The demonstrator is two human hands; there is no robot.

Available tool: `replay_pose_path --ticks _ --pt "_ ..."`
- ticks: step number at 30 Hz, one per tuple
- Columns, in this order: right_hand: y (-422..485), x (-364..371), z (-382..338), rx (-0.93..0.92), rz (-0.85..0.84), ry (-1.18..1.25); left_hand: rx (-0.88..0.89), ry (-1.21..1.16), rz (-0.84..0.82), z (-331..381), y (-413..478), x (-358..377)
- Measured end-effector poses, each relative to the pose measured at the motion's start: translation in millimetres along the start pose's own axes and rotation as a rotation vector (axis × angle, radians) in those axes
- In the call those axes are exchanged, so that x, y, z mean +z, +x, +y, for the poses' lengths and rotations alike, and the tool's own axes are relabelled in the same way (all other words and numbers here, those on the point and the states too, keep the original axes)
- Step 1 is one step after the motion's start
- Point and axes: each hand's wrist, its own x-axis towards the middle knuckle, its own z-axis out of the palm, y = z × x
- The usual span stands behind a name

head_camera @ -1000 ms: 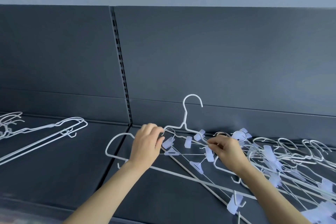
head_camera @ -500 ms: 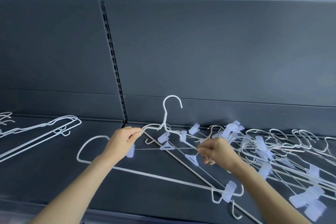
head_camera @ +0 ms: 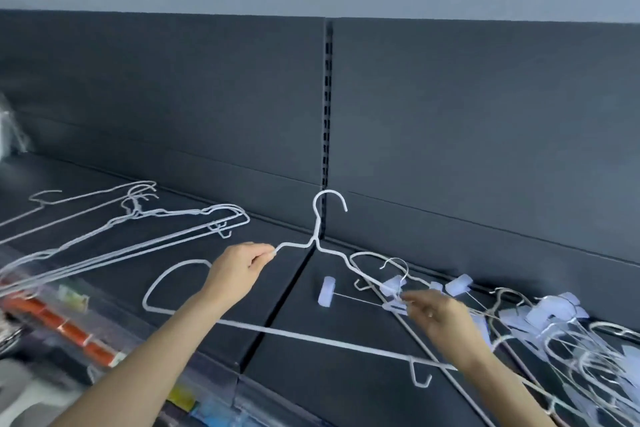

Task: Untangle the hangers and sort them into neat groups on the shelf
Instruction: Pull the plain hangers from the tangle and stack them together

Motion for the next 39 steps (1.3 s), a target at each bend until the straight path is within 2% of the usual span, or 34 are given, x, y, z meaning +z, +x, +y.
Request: replay_pose_path --ticks 5,10,13,18,20,26,31,33,39 --pt "32.9 43.2 -48.5 -0.208 -0.111 -0.055 -0.136 0.089 0.099 -58.4 -11.0 -55.2" --pt "66.8 94.9 -114.8 -0.208 -0.019 -0.082 -0.268 0.037 0.238 -132.2 -3.2 -128.5" --pt "86.3 131.4 -152.4 -0.168 -0.036 -0.08 -0.352 0.078 0.311 -181.9 11.9 -172.0" --pt "107.0 180.8 -192.4 -0.129 -0.087 -0.036 -0.463 0.119 0.264 -249.9 44.4 -204.7" --pt "112.3 192.5 -199.5 -0.099 -0.096 -0.03 -0.448 0.123 0.247 -271.6 58.9 -202.5" --pt "122.4 214.9 -208.5 -0.034 -0.097 -0.056 -0.473 0.141 0.18 -295.1 76.7 -184.8" --pt "127.1 225.0 -216.3 -0.032 -0.087 -0.09 -0.305 0.316 0.227 -283.6 80.1 -177.4" --pt "126.1 227.2 -217.7 -0.026 -0.091 -0.096 -0.239 0.335 0.199 -271.4 81.3 -172.4" --pt "108.9 215.5 -207.6 0.003 -0.095 -0.191 -0.014 0.224 0.072 -212.4 71.4 -136.7"
